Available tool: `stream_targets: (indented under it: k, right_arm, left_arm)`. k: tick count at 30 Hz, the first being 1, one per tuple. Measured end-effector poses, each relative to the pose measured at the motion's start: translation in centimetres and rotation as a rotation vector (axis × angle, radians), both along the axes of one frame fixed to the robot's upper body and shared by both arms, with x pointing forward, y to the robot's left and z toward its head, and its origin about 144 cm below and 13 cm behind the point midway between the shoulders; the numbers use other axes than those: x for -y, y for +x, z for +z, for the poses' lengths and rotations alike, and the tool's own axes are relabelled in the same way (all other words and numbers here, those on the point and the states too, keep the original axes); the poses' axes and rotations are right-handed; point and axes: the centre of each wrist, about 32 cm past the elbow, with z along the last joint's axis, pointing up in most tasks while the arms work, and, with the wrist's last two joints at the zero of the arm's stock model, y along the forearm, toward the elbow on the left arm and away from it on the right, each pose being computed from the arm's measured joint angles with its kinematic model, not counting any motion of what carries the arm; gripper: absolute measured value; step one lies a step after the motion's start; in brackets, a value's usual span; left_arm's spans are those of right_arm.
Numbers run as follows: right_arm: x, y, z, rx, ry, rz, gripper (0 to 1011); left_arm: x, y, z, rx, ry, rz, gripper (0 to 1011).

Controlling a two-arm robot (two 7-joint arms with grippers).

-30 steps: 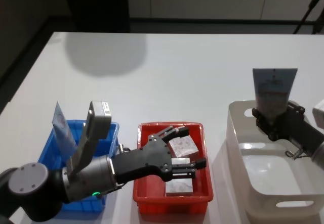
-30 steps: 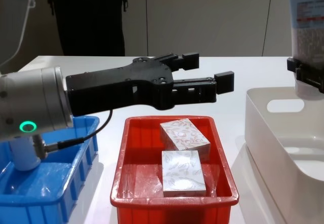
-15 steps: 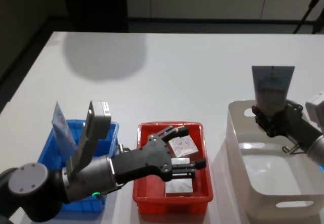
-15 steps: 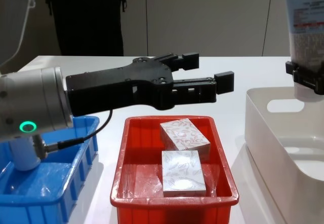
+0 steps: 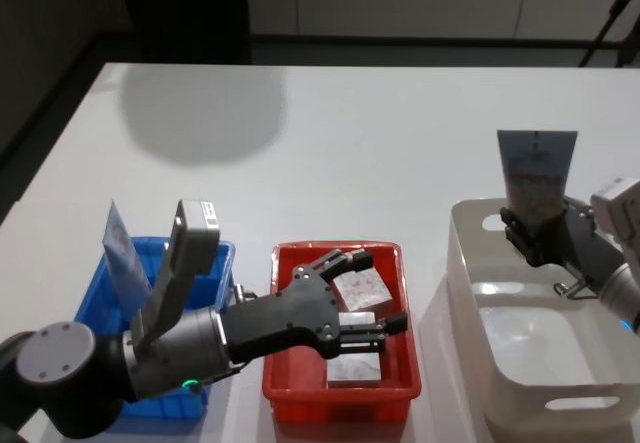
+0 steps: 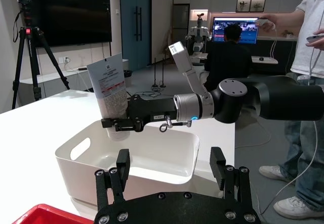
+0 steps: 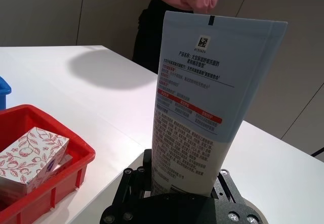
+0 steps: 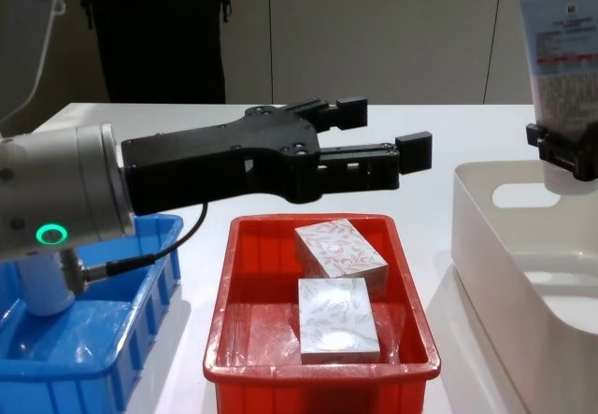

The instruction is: Bimanual collaborative sorting of washing and personal care products

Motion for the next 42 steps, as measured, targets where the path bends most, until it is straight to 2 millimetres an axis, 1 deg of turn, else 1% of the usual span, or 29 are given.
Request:
stream_targets:
  k: [17,42]
  right_arm:
    - [-0.6,1.6,-0.5,-0.052,0.002,-0.050,491]
    - [-1.1,2.9,-1.3,-0.117,-0.001,-0.098,491]
  left_arm:
    - [0.0,0.0,0.0,0.000,0.000,0.000,1002]
    - [0.0,0.0,0.0,0.000,0.000,0.000,1002]
